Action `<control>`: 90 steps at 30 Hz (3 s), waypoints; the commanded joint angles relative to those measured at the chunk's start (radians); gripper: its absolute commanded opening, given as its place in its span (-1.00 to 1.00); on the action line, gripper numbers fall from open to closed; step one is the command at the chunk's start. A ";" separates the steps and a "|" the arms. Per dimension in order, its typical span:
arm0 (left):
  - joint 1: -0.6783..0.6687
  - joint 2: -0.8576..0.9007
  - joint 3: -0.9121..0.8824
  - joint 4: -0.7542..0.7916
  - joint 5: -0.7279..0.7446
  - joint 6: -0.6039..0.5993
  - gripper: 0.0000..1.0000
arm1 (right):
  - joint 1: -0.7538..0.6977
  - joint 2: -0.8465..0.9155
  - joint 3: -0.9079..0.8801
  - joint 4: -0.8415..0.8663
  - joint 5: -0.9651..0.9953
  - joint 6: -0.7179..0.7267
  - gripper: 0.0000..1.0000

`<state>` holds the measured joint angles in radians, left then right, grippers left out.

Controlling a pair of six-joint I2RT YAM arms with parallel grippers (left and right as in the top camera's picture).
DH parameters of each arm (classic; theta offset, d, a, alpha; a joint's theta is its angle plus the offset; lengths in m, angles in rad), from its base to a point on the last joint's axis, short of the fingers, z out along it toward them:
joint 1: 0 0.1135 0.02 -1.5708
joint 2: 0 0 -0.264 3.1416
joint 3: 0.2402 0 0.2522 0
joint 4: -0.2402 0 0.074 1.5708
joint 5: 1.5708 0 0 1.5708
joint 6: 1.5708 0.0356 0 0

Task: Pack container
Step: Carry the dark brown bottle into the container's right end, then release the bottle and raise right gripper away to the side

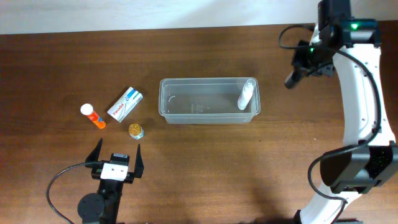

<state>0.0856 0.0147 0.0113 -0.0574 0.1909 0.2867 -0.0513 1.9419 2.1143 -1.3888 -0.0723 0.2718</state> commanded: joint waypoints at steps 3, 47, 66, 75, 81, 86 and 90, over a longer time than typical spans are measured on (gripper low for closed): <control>0.004 -0.010 -0.002 -0.007 -0.004 -0.010 0.99 | 0.069 -0.029 0.130 -0.026 -0.188 -0.085 -0.59; 0.004 -0.010 -0.002 -0.007 -0.004 -0.010 0.99 | 0.411 -0.020 -0.413 0.278 0.120 -0.072 -0.49; 0.004 -0.010 -0.002 -0.007 -0.004 -0.010 0.99 | 0.409 -0.020 -0.534 0.383 0.186 -0.023 -0.49; 0.004 -0.010 -0.002 -0.007 -0.004 -0.009 0.99 | 0.409 -0.020 -0.534 0.384 0.198 -0.023 -0.49; 0.004 -0.010 -0.002 -0.007 -0.004 -0.010 0.99 | 0.409 -0.020 -0.534 0.384 0.197 -0.023 -0.14; 0.004 -0.010 -0.002 -0.007 -0.004 -0.009 0.99 | 0.409 -0.021 -0.527 0.384 0.197 -0.024 -0.03; 0.004 -0.010 -0.002 -0.007 -0.004 -0.010 0.99 | 0.409 -0.025 -0.494 0.371 0.196 -0.024 -0.03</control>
<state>0.0856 0.0147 0.0113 -0.0574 0.1909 0.2867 0.3607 1.9408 1.5852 -1.0122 0.1055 0.2401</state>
